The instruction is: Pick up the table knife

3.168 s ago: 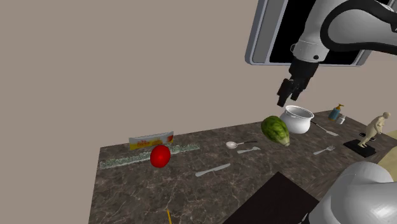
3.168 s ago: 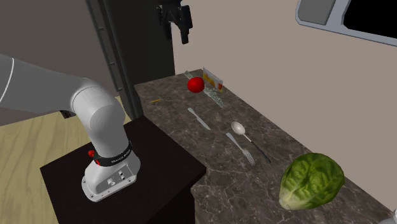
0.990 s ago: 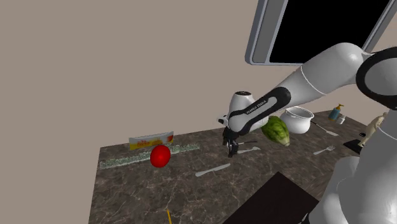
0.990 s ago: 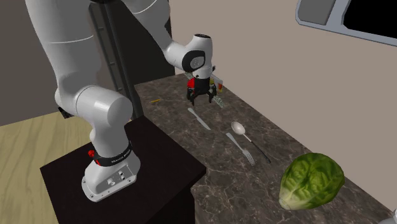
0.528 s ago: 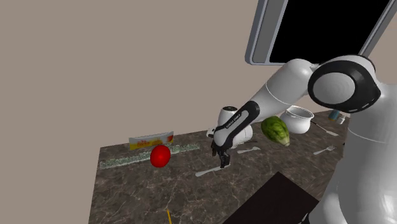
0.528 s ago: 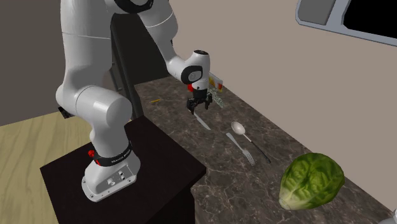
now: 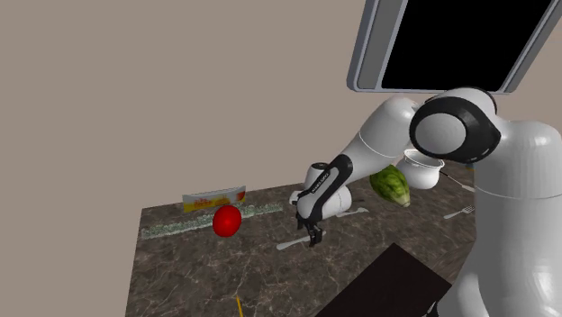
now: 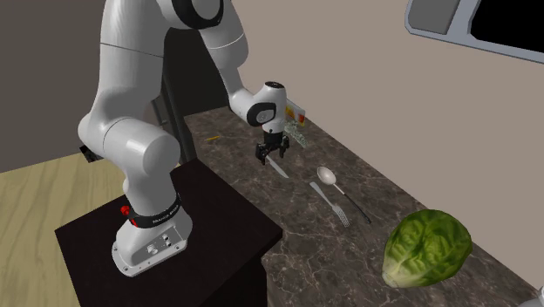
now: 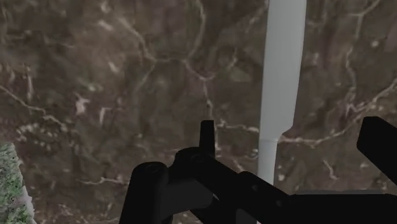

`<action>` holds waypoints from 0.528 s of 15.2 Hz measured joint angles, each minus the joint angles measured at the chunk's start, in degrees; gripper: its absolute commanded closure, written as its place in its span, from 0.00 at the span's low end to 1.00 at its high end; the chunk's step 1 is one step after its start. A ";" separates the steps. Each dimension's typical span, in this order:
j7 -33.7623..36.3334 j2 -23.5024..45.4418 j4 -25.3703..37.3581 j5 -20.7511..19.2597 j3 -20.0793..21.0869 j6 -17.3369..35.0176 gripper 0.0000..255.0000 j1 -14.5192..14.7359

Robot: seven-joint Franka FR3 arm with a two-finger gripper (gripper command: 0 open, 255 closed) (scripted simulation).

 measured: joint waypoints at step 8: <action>-0.38 0.95 0.57 0.35 0.38 0.39 1.00 -0.43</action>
